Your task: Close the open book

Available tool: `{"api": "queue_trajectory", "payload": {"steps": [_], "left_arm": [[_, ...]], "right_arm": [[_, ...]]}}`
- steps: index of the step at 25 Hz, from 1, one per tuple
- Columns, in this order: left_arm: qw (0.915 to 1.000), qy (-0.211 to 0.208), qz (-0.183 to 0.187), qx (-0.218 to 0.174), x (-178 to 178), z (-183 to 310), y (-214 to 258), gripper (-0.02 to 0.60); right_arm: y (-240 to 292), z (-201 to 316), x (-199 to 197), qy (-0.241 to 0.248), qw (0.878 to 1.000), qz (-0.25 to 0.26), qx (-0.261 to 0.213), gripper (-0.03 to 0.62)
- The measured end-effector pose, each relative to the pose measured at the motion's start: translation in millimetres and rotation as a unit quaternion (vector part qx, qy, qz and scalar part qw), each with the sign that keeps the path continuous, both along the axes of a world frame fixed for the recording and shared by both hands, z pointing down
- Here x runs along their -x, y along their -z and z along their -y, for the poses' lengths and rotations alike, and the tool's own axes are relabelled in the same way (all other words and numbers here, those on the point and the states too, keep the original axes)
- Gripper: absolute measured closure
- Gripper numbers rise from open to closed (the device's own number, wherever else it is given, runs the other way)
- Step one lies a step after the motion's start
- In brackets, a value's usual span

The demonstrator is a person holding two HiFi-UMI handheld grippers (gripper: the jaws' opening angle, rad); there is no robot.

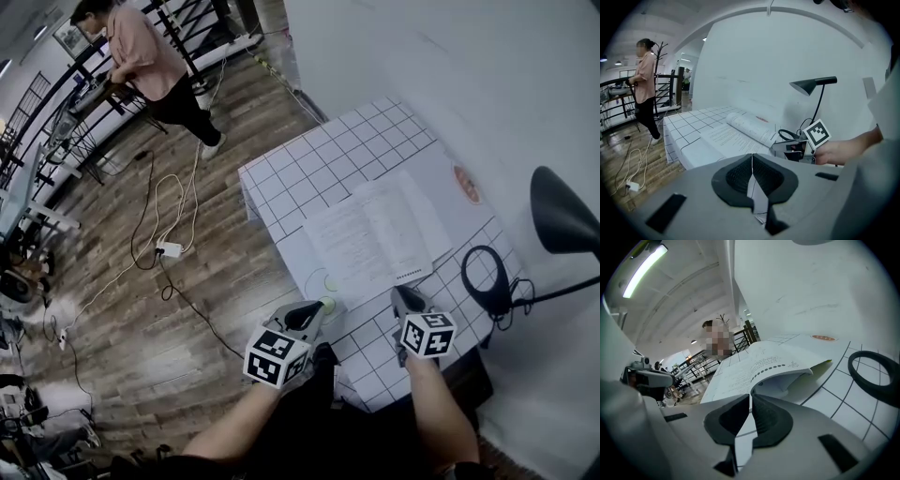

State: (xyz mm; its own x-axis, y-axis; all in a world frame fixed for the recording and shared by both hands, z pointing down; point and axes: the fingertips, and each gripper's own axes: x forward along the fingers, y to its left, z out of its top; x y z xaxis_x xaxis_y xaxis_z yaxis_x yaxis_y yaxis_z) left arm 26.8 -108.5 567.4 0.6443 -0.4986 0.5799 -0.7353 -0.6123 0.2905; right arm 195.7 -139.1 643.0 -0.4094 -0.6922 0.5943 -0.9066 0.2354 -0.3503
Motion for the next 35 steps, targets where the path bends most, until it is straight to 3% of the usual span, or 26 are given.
{"api": "queue_trajectory", "payload": {"steps": [15, 22, 28, 35], "left_arm": [[1.0000, 0.006, 0.003, 0.003, 4, -3, -5, 0.569], [1.0000, 0.001, 0.000, 0.001, 0, 3, -2, 0.569], [1.0000, 0.000, 0.001, 0.004, 0, 6, -6, 0.569], [0.9999, -0.009, 0.001, 0.009, -10, 10, -8, 0.569]], "right_arm": [[-13, -8, 19, 0.032, 0.999, 0.002, 0.019, 0.572], [-14, -9, 12, 0.011, 0.999, 0.016, 0.027, 0.571], [-2, 2, -26, -0.045, 0.999, 0.012, 0.010, 0.448], [15, 30, -47, -0.077, 0.997, 0.029, -0.013, 0.424]]}}
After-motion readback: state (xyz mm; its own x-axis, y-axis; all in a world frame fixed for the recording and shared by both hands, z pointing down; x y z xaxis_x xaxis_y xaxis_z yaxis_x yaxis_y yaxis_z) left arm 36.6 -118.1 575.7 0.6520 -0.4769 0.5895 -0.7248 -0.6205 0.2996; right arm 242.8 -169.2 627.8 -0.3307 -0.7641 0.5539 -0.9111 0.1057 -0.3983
